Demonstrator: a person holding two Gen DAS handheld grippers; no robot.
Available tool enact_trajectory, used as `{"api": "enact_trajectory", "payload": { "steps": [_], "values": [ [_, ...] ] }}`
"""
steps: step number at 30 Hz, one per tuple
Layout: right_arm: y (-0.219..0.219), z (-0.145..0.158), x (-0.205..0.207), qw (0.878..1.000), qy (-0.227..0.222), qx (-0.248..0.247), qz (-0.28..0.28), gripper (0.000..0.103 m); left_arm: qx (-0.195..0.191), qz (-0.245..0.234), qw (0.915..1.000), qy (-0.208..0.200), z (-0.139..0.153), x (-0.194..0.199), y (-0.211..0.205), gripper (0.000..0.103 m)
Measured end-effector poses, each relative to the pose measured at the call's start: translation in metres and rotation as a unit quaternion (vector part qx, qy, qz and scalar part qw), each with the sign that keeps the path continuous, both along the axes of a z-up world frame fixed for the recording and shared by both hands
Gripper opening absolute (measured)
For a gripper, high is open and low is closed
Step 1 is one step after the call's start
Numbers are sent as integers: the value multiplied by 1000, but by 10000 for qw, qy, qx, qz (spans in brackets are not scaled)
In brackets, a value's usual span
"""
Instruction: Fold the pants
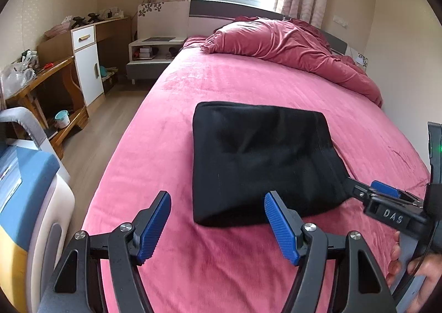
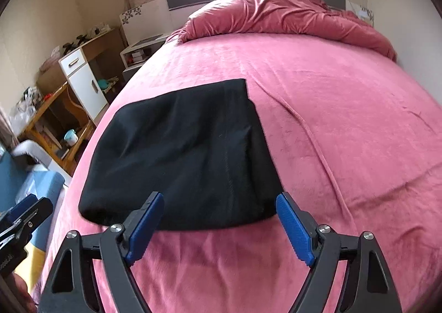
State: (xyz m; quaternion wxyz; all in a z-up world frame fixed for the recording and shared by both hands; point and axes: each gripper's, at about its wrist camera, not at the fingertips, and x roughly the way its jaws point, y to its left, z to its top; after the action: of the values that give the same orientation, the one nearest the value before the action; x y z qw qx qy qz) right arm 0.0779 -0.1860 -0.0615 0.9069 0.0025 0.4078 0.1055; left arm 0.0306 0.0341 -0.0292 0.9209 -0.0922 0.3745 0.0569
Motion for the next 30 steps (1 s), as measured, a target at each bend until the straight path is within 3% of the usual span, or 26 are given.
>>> {"api": "enact_trajectory", "payload": {
  "steps": [13,30],
  "values": [
    [16,1,-48,9990,-294,-318,144,87,99,9,9999,-85,-4,-28,-11,72],
    [15,-4,-53,9990,-239,-360,67,88,123,32,9999,-47,-7,-30,-14,72]
  ]
}}
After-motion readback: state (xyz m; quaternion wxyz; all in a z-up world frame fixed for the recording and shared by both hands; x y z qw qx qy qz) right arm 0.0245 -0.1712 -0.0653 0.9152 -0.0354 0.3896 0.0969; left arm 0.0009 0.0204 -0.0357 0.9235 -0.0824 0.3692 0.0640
